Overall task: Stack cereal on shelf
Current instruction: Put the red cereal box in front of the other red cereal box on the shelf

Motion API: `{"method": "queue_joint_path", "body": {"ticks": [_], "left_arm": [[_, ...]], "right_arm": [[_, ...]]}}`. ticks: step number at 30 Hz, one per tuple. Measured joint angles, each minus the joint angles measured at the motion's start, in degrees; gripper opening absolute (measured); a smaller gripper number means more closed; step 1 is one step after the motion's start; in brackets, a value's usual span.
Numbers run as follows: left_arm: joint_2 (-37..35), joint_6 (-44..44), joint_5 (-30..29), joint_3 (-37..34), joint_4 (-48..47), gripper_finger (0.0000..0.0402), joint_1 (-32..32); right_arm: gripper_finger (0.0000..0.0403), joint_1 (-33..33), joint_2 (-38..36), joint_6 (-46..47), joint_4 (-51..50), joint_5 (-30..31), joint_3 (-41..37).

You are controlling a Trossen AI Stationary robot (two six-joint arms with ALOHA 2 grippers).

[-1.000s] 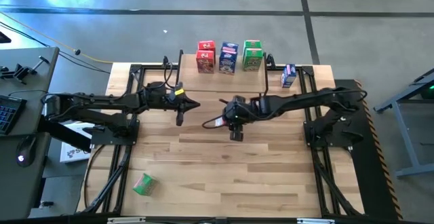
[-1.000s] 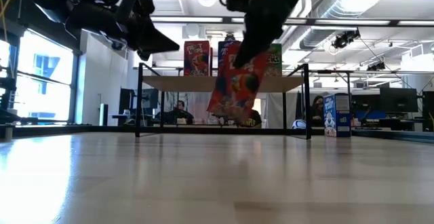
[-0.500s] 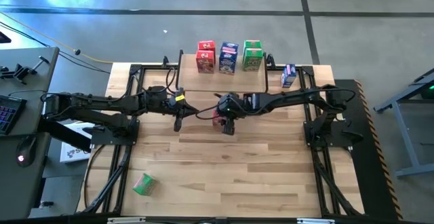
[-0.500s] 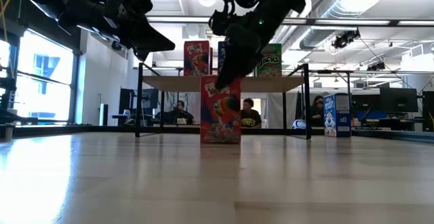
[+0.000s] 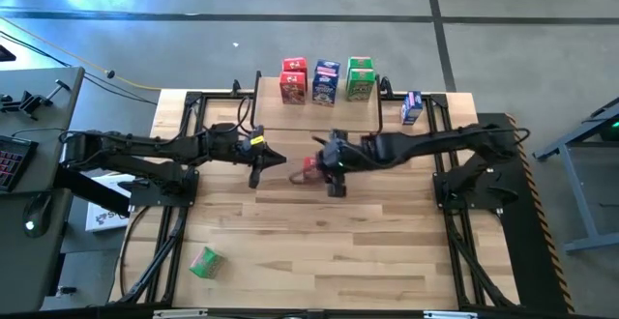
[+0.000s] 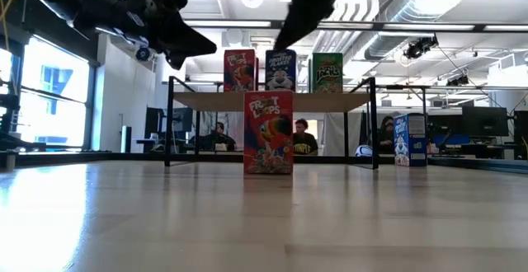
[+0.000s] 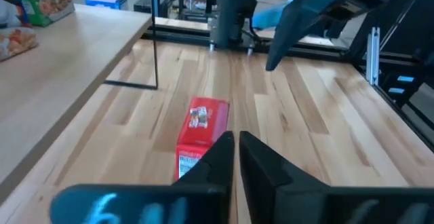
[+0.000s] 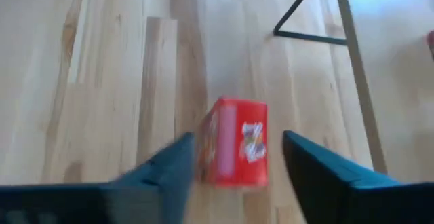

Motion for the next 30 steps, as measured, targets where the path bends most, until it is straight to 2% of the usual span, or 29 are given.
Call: {"method": "queue_joint_path", "body": {"ticks": [4,7,8,9,13,18,25,30], "left_arm": [[2.0,-0.5,0.0,2.1,0.3,0.0006,-0.1],[4.7,-0.5,0.0,4.4,-0.1,0.0018,-0.6],[6.0,-0.3,0.0,5.5,-0.2,0.0023,-0.8],[7.1,-0.1,0.0,6.5,-0.7,0.0029,-1.0],[12.0,2.1,0.0,11.9,-4.9,0.0064,-2.0],[16.9,5.3,-0.1,19.4,-12.7,0.0123,-3.0],[23.2,7.4,-0.3,27.5,-24.7,0.0211,-3.4],[27.0,8.4,-6.0,31.2,-28.1,0.0264,-4.1]], "right_arm": [[0.0092,2.3,-5.1,4.6,2.0,0.9,-8.0],[0.0024,4.1,-9.4,8.3,9.4,3.3,-16.3],[0.0012,4.8,-10.8,9.2,12.5,3.4,-19.0],[0.0007,5.5,-12.0,10.1,15.8,3.3,-21.7],[0.0030,8.4,-16.2,13.8,28.3,4.9,-31.6],[0.0035,11.2,-19.2,16.1,37.3,7.7,-39.6],[0.0022,13.1,-19.8,17.1,40.6,9.7,-42.8],[0.0018,13.9,-19.8,15.9,40.8,9.8,-42.8]]}}
